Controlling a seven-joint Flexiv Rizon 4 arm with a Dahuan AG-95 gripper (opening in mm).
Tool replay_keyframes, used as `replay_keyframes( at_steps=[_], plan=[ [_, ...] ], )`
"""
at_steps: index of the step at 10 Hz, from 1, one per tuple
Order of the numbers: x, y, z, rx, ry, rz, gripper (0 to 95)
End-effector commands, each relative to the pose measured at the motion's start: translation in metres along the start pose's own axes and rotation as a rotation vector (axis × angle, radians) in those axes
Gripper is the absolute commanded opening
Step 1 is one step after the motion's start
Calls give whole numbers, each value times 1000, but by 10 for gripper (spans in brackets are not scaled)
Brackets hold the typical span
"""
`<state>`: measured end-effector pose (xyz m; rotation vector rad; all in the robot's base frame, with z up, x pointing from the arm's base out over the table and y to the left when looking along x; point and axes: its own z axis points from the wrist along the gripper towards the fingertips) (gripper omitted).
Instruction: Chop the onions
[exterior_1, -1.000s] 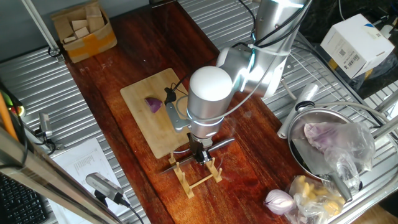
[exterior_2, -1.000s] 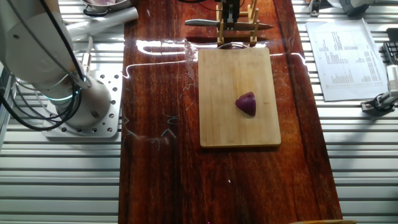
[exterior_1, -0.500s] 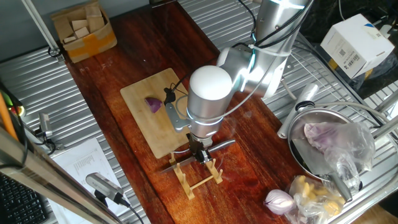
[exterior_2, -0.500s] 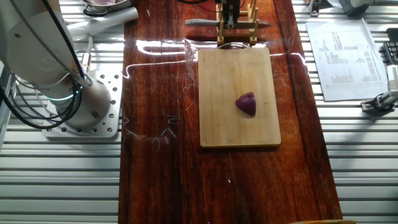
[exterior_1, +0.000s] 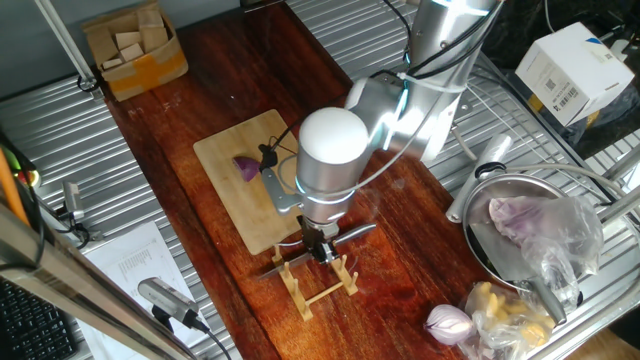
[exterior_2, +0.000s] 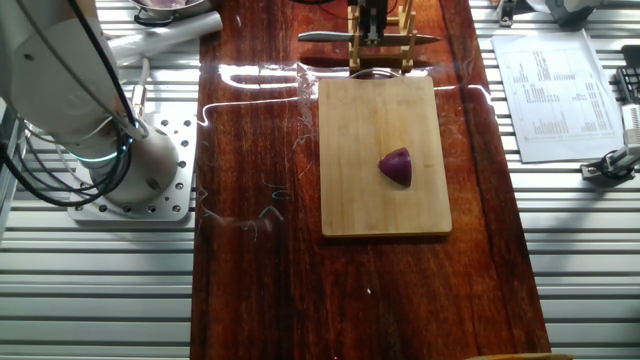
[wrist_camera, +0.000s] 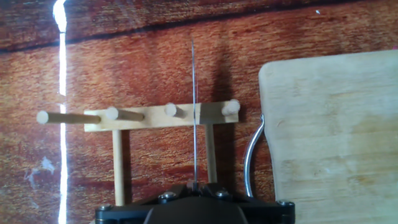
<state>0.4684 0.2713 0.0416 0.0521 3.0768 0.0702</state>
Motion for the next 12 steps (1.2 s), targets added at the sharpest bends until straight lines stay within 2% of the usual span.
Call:
replay_keyframes(
  at_steps=[1,3,4,5,7,10,12],
  plan=[
    [-3,-2,-14,1,20,-10,0],
    [-8,-6,-36,2,34,-27,0],
    [-9,-12,-50,5,55,-28,0],
    [-9,-12,-50,5,66,-41,0],
    [-9,-12,-50,3,66,-84,0],
    [-9,-12,-50,16,70,-22,0],
    [-9,-12,-50,16,72,-24,0]
  ],
)
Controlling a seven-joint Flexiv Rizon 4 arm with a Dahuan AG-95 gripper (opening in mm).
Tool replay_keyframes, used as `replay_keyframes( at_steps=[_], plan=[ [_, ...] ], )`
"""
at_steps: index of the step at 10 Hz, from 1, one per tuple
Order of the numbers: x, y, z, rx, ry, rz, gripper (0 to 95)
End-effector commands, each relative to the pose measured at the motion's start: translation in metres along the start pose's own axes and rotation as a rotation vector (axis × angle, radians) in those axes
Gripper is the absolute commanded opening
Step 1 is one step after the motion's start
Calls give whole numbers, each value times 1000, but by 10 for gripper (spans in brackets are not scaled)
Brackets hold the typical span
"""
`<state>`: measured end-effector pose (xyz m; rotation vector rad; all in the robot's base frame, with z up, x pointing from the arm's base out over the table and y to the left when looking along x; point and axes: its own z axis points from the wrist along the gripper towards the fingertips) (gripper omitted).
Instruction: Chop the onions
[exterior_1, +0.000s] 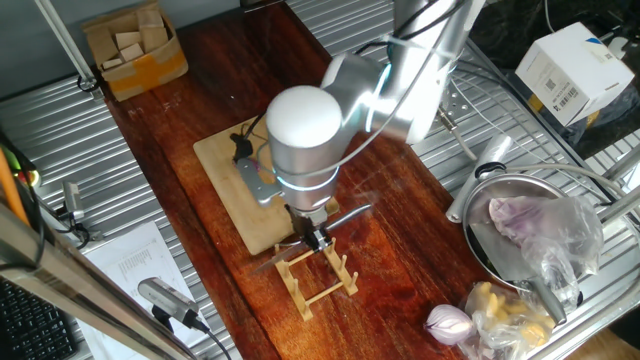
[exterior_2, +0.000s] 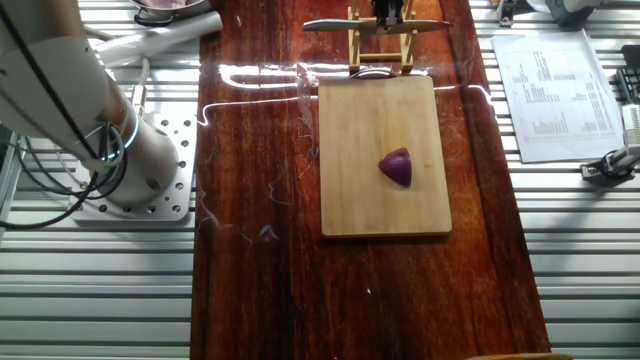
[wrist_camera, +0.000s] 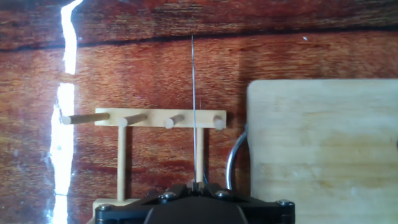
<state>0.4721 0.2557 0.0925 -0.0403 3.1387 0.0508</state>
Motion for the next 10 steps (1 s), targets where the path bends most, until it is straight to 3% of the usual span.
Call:
replay_keyframes(
  at_steps=[1,6,8,9,10],
  plan=[
    [-2,1,1,2,9,29,0],
    [-2,1,1,-3,2,16,0],
    [2,4,-13,-4,8,20,0],
    [8,4,-33,-8,9,14,0],
    [9,2,-41,-12,12,10,0]
  ],
)
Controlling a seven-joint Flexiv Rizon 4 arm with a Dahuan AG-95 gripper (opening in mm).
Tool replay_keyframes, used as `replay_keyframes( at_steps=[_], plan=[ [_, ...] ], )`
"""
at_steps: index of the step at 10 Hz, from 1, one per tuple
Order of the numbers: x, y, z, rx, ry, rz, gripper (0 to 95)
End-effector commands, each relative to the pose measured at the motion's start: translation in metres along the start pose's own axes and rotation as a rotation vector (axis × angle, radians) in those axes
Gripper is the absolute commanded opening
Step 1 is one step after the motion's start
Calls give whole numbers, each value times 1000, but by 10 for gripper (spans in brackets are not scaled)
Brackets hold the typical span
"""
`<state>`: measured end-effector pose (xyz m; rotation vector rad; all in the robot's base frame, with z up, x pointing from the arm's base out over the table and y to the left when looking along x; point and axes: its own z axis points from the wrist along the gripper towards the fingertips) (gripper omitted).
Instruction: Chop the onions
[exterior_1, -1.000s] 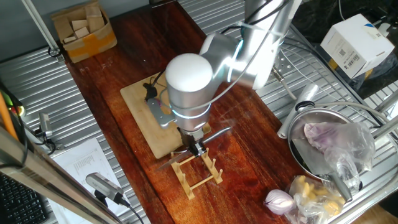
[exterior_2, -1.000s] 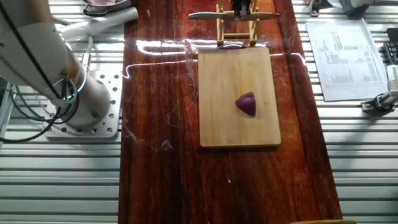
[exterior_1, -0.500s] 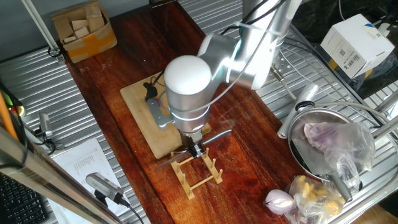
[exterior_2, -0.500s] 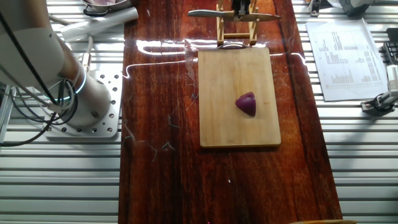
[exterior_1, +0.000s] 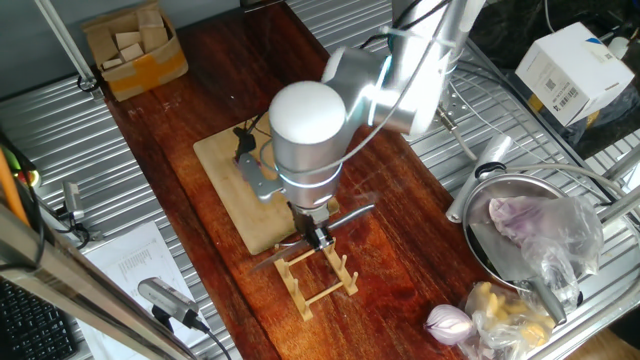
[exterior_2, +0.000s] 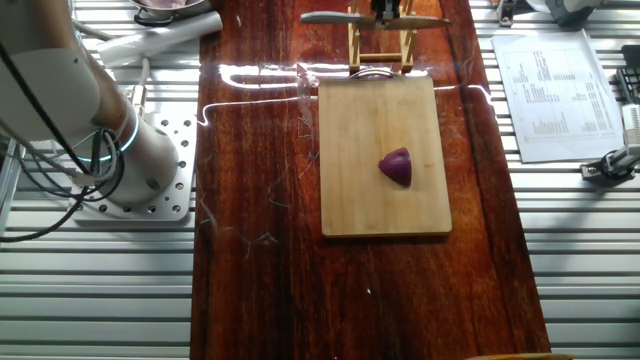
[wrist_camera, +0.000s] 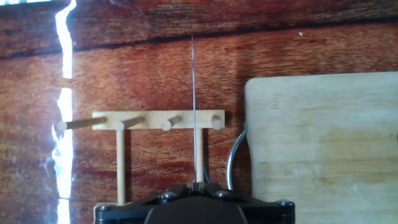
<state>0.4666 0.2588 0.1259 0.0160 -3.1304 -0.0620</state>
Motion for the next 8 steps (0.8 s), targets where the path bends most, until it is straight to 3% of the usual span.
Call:
replay_keyframes(
  at_steps=[1,2,6,8],
  plan=[
    [4,-5,-16,-4,10,-10,0],
    [4,-5,-16,4,18,-3,0],
    [4,-5,-16,12,-12,12,0],
    [4,-19,-28,15,-6,16,0]
  ],
)
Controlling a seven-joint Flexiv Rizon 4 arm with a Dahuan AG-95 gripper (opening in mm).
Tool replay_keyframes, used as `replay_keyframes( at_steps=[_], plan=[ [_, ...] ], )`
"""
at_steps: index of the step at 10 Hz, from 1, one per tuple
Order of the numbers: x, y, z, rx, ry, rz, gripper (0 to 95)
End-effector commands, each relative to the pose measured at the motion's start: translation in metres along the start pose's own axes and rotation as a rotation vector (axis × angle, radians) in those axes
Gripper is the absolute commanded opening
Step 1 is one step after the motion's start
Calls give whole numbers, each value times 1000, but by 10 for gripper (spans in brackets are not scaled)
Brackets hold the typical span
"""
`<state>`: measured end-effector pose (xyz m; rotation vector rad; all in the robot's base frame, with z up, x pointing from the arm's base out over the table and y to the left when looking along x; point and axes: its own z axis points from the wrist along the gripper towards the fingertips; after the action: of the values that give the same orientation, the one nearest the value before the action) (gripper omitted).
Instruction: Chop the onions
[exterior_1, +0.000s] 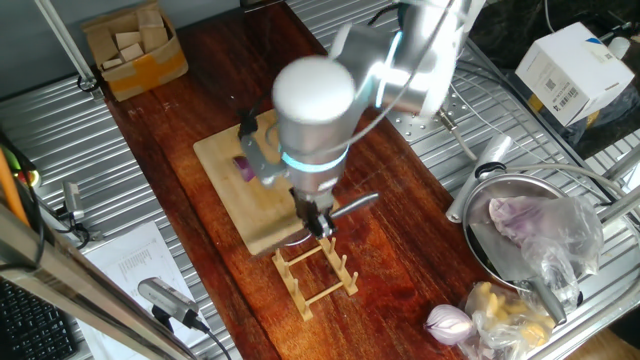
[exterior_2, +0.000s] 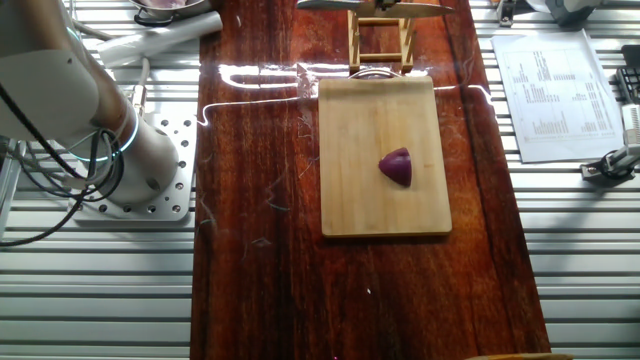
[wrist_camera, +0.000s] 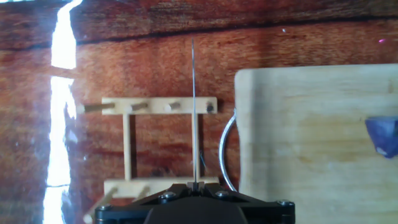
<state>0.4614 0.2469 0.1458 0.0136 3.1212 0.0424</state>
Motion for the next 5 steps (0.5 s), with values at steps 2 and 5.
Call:
replay_keyframes(
  at_steps=[2,5],
  plan=[
    [1,-49,-8,2,31,-24,0],
    [1,-52,-7,16,31,-61,0]
  ],
)
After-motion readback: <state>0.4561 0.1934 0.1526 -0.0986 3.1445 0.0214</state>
